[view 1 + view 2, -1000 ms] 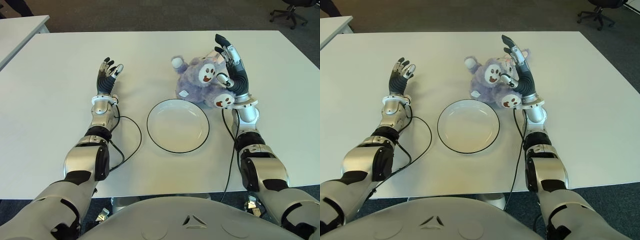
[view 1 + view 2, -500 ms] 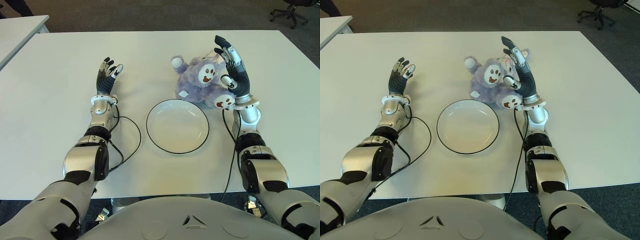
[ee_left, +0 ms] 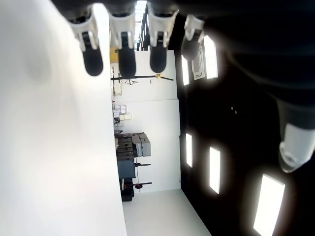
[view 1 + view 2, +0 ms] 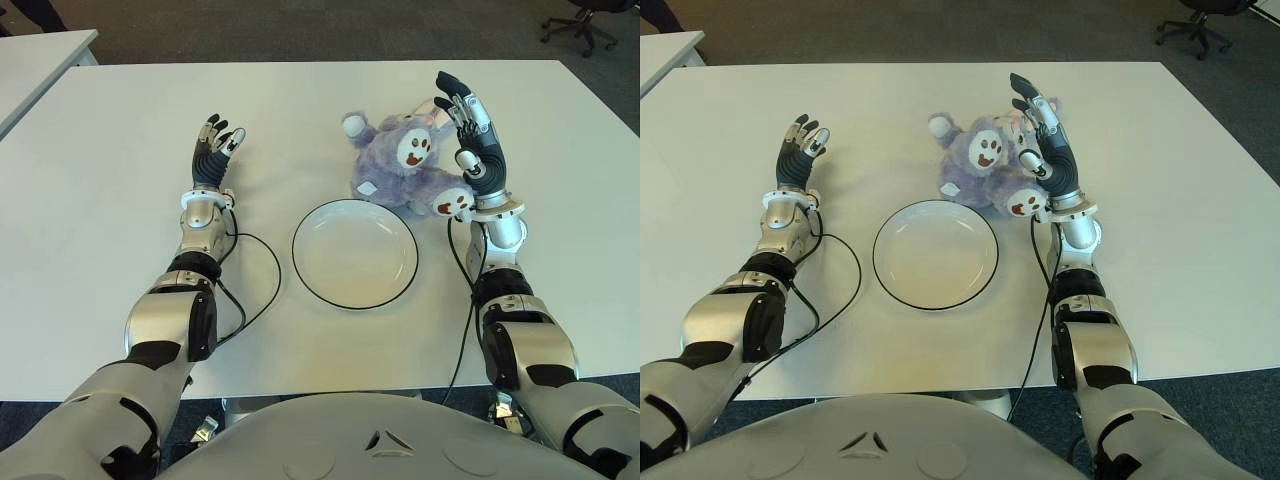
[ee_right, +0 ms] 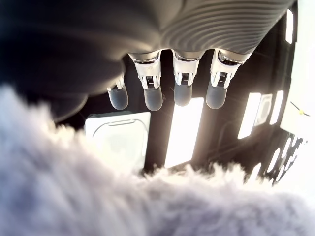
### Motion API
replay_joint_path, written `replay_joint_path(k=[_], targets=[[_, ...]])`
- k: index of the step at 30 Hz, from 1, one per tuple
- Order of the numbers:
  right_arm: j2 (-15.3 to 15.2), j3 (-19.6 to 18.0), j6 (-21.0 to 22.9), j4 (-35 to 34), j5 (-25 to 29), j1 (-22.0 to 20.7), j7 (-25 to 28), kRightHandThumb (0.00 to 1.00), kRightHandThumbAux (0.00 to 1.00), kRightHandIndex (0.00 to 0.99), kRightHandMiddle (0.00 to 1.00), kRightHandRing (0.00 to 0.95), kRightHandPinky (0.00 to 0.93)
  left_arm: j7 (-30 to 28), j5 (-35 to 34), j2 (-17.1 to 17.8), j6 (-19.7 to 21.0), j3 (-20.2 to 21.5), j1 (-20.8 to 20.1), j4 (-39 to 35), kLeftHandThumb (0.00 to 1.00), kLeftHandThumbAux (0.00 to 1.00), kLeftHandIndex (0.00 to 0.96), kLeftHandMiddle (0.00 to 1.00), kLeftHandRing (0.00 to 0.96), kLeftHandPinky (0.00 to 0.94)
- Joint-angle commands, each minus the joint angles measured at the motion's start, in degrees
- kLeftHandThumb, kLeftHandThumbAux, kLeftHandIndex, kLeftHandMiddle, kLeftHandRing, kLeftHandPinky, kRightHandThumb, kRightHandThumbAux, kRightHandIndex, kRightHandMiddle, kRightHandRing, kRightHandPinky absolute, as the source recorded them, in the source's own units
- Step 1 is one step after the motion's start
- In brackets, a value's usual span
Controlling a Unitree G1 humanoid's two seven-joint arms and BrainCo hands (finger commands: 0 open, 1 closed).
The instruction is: Put the doll into the plate.
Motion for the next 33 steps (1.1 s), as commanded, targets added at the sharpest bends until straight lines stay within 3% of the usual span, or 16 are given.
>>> replay_joint_path(k=[1, 15, 25, 33], targets=[[2.0, 0.1, 4.7, 5.1, 1.1, 13.3, 2.8, 0.246, 0.256, 0.0, 0.027, 0.0, 0.026, -1.7, -0.5, -1.3, 4.3, 0.5, 6.6, 4.1, 0.0, 0.5, 0.0, 0.127, 0.145, 0.182], [1.8, -2.1, 8.4, 2.3, 5.8, 15.6, 8.0, 0.254, 0.275, 0.016, 0.052, 0.011, 0.024, -1.1, -0.7, -1.3, 4.8, 0.7, 6.3, 4.3, 0.0, 0.49, 0.007, 0.143, 0.157, 0.162], [2.0, -4.0, 13.6, -2.5, 10.7, 18.1, 13.1, 0.265, 0.287, 0.042, 0.076, 0.026, 0.034, -1.2, -0.9, -1.3, 4.8, 0.7, 6.2, 4.4, 0.0, 0.493, 0.004, 0.141, 0.162, 0.169], [2.4, -7.0, 19.2, -4.8, 15.1, 21.0, 16.1, 0.3, 0.359, 0.091, 0.116, 0.068, 0.089, -1.2, -1.1, -1.1, 5.0, 0.8, 6.0, 4.5, 0.0, 0.495, 0.01, 0.14, 0.159, 0.185]])
